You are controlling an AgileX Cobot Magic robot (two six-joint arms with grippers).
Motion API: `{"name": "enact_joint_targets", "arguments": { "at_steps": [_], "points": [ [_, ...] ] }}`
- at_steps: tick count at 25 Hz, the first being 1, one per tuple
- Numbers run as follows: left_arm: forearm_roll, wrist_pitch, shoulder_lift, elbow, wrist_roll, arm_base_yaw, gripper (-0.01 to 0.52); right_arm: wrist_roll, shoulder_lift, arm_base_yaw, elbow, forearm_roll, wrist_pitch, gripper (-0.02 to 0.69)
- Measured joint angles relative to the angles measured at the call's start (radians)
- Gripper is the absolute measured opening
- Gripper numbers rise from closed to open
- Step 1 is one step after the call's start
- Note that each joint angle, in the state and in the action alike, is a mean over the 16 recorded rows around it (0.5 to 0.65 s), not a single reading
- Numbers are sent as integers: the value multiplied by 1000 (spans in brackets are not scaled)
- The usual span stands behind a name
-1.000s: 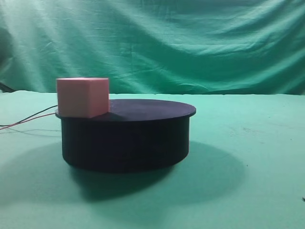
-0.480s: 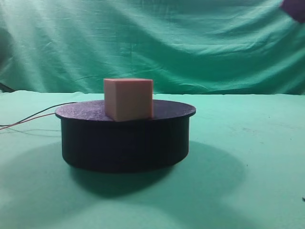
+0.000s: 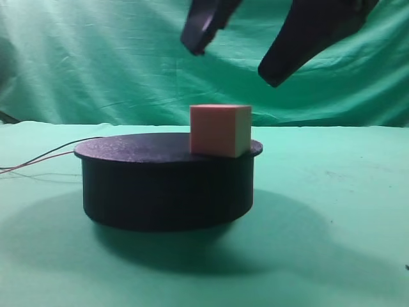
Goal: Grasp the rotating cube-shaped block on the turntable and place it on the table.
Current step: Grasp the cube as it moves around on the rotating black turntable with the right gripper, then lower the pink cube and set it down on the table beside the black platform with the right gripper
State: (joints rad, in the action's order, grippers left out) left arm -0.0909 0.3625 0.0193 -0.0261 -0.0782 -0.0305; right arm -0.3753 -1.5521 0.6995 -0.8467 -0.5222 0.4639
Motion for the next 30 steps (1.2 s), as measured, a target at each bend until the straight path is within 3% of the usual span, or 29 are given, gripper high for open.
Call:
{"name": "enact_joint_targets", "arguments": {
  "at_steps": [9, 14, 24, 30],
  "points": [
    [0, 0, 0, 0, 0, 0, 0, 70, -53, -40, -47, 57, 32, 327],
    [0, 0, 0, 0, 0, 0, 0, 182, -17, -63, -77, 186, 92, 243],
    [0, 0, 0, 0, 0, 0, 0, 453, 73, -85, 27, 449, 86, 244],
    [0, 0, 0, 0, 0, 0, 0, 517, 72, -86, 124, 467, 11, 316]
  ]
}}
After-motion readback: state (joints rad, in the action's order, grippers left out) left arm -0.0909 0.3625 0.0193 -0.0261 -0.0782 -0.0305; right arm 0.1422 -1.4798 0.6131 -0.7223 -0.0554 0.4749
